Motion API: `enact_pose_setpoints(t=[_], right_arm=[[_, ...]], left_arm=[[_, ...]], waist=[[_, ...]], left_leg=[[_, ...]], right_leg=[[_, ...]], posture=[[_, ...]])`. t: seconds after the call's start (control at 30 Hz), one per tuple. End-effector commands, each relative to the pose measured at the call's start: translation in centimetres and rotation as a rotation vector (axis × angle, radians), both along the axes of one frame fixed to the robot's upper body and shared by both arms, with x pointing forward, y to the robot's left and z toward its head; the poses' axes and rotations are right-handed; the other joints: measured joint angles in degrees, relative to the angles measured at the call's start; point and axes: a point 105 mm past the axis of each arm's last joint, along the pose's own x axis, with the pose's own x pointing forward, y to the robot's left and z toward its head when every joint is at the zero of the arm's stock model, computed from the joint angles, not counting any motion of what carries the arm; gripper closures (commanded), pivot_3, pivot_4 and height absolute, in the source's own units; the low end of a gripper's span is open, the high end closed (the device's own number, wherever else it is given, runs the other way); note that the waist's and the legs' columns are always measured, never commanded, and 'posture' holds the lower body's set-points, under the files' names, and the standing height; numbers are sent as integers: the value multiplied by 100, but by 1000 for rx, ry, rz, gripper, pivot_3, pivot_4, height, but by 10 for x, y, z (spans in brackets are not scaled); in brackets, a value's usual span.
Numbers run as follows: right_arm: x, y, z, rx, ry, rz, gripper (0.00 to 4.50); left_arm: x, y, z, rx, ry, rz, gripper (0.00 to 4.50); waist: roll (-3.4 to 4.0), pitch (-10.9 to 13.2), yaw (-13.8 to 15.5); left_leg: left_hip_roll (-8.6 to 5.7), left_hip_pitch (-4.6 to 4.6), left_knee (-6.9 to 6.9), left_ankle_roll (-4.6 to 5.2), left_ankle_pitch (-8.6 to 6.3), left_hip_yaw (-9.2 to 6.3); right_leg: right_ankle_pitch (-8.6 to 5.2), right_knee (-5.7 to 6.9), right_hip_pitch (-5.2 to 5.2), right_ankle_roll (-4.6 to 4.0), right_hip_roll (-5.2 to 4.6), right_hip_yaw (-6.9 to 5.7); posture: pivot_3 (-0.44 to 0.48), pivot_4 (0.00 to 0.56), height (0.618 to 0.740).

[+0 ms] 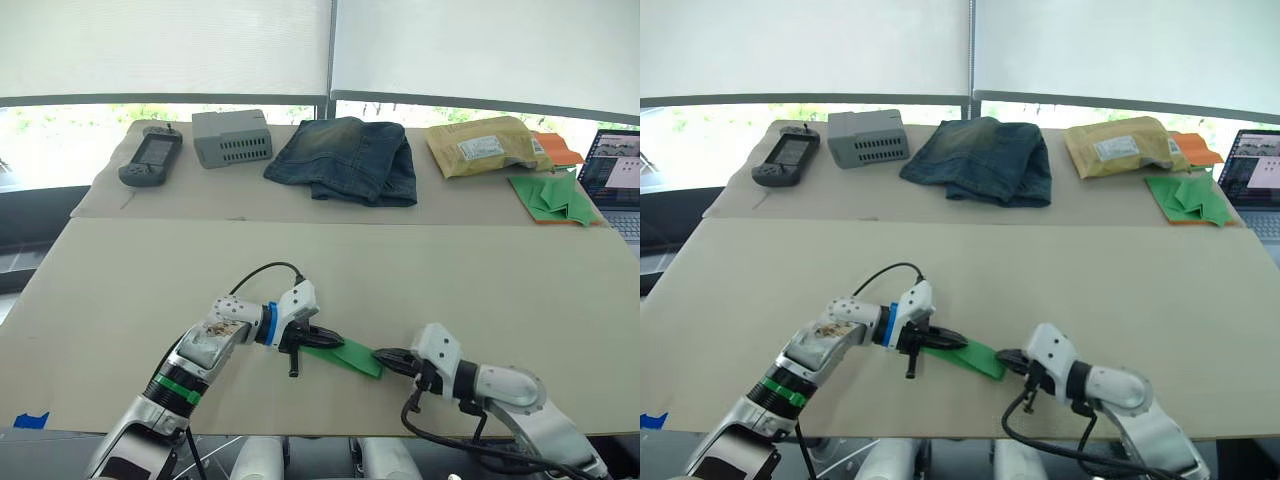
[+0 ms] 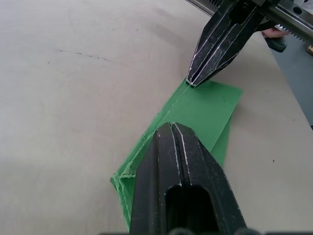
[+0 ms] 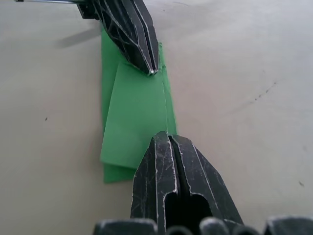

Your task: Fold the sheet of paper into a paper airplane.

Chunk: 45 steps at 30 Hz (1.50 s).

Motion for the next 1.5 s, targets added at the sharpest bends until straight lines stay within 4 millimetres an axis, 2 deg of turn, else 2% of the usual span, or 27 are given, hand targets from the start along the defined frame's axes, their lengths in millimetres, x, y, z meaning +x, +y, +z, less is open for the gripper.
enact_pose_setpoints(t=[0.03, 0.1, 0.17, 0.3, 0.37, 0.43, 0.67, 0.83, 1.03, 1.23, 1.3, 1.43, 1.5], right_arm=[[-12, -27, -22, -61, 106, -69, 4455], [-12, -33, -20, -70, 102, -81, 4455], [-8, -36, -10, -62, 72, -86, 4455], [11, -15, 40, 82, -74, -52, 4455], [17, -7, 51, 108, -106, -46, 4455], [19, -2, 47, 99, -90, -41, 4455], [6, 27, 11, 96, 49, 10, 4455], [4, 29, -5, 117, 161, -14, 4455], [2, 26, -17, 70, 209, -14, 4455], [5, 27, -16, 61, 171, 6, 4455], [11, 28, -3, 97, 118, 11, 4455], [4, 42, 54, 164, -40, 144, 4455], [1, 47, 69, 165, -69, 178, 4455]], left_arm=[[2, 3, -4, 30, 1, 2, 4500], [3, 4, -4, 31, 0, -2, 4500], [3, 4, -4, 32, 1, -4, 4500], [2, 5, -4, 31, 0, -7, 4500], [2, 4, -3, 29, 1, -7, 4500], [2, 3, -3, 27, 0, -6, 4500], [4, 3, -1, 26, -15, 21, 4500], [10, 9, 0, 22, -27, 90, 4500], [6, 36, -5, 66, -12, 146, 4500], [8, 70, -10, 136, -34, 225, 4500], [14, 79, -2, 121, -47, 264, 4500], [16, 90, 23, 56, -72, 286, 4500], [14, 94, 31, 51, -82, 279, 4500]], waist=[[-3, -3, 10], [-4, -6, 10], [-5, -11, 9], [-5, -11, -16], [-4, -11, -40], [-3, -11, -37], [-3, -11, -25], [-4, -11, -32], [-1, -14, -77], [-10, -33, -59], [-13, -37, -60], [-7, -28, -80], [-4, -23, -88]], left_leg=[[0, 0, 0, 0, 0, 0], [-1, 0, 0, 0, 0, 0], [0, 2, 0, 0, 0, 0], [0, -2, 1, 0, 0, 0], [1, -4, 1, 0, 0, 1], [2, -3, -1, 0, 0, 0], [0, -17, -3, 2, -1, -4], [2, -4, 3, 2, -1, -2], [7, 5, -10, 2, -1, -3], [9, 15, -10, 2, -1, -4], [10, 17, -11, 2, -1, -3], [12, 2, -10, 2, -1, -1], [12, -7, -11, 2, -1, -2]], right_leg=[[0, -1, 1, 0, 0, 0], [0, -3, 3, 0, 0, 0], [-1, -3, 5, 0, 0, 1], [-1, -3, 1, 0, 1, 3], [0, -1, -4, 1, 1, 4], [0, 2, -4, 1, 2, 5], [-4, -1, -14, 0, 2, 0], [-2, -1, -2, 3, 0, 5], [-5, 3, -5, -2, 7, 3], [-8, 5, 1, -6, 7, 2], [-10, 4, 1, -10, 6, 2], [-8, 12, -21, -7, 7, 2], [-8, 12, -31, -8, 7, 2]], posture=[[0, 150, 728], [0, 150, 728], [0, 150, 728], [0, 150, 728], [0, 150, 728], [0, 150, 728], [0, 150, 728], [0, 150, 728], [0, 150, 728], [0, 150, 728], [0, 150, 728], [0, 150, 728], [0, 150, 728]])
